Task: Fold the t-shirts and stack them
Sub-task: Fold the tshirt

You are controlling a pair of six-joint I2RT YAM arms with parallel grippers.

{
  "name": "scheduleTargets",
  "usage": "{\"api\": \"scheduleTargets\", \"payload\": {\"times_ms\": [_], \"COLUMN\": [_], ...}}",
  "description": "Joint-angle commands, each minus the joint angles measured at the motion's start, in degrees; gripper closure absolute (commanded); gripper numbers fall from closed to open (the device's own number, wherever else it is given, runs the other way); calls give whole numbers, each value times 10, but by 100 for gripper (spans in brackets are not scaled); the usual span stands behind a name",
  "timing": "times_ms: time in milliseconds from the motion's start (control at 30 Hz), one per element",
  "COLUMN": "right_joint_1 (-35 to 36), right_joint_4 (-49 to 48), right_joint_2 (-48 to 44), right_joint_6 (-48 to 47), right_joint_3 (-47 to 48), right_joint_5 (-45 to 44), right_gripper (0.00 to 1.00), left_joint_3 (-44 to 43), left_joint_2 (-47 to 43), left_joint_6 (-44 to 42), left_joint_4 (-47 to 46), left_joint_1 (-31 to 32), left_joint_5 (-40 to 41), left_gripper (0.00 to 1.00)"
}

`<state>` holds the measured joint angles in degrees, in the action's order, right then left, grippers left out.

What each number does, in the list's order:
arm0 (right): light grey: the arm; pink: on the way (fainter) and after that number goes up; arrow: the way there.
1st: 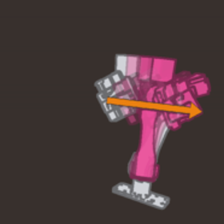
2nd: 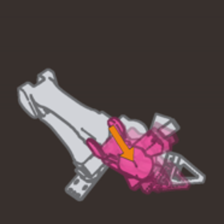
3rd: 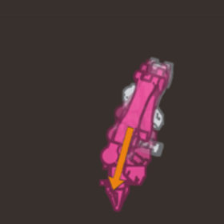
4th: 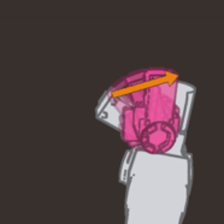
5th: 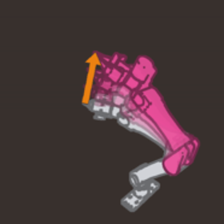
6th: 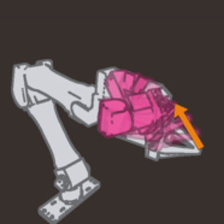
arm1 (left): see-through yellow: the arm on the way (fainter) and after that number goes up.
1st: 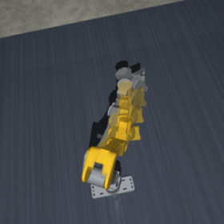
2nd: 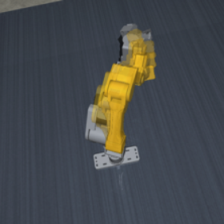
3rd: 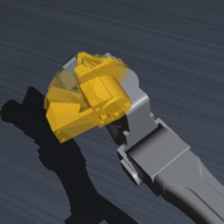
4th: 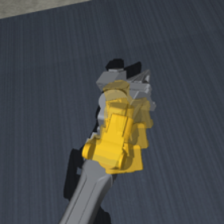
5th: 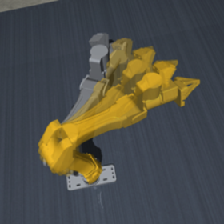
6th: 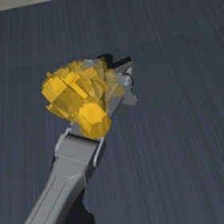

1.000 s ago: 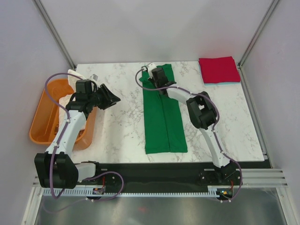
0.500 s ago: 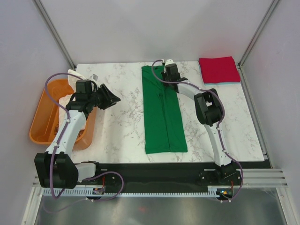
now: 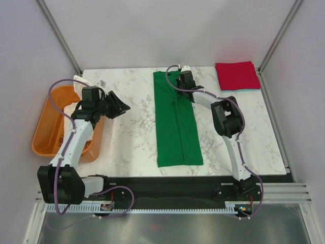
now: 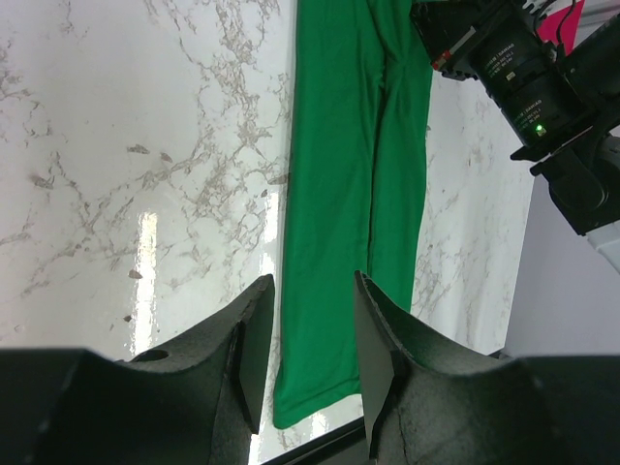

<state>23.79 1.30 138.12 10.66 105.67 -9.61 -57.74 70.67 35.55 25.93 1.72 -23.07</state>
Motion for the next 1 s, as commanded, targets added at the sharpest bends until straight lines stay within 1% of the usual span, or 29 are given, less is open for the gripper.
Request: {"api": "scheduleTargets", "payload": {"times_ms": [0,367,400,433,500,633,733,800,967], "right_joint_1": [2,1,2,2,1,2,4,4,10], "right_joint_4": [-9,7,10,23,43,72,75,74,63], "right_joint_2": [-44,-52,-54,-58,-59,-80,-94,-101,-79], "right_joint_6": [20,54,57,59,69,76,81,82,82], "right_joint_3": [-11,-19,-20,-20,-8,-6,-5,5,36], "right_joint_5": [-32,-66,-72,-79,-90,-99,-90,-68,-2], "right_gripper": [100,99,97,91,83,82,82,80,74], "left_joint_3": [2,1,1,1,1,1,1,1,1], "left_joint_2": [-4,-4,-3,-2,-3,-3,-3,-4,-4], "left_joint_6": [-2,-2,-1,0,-1,-1,0,0,-1], "left_joint_4": [-22,-22,-23,-23,-22,-23,-23,-24,-26], "left_joint_1": [-3,-3,-3,-3,-4,-3,-3,-3,-3], "left_joint_5": [-11,-11,-10,-11,-13,-13,-14,-15,-18], "left_gripper": [54,54,54,54,54,53,53,53,53]}}
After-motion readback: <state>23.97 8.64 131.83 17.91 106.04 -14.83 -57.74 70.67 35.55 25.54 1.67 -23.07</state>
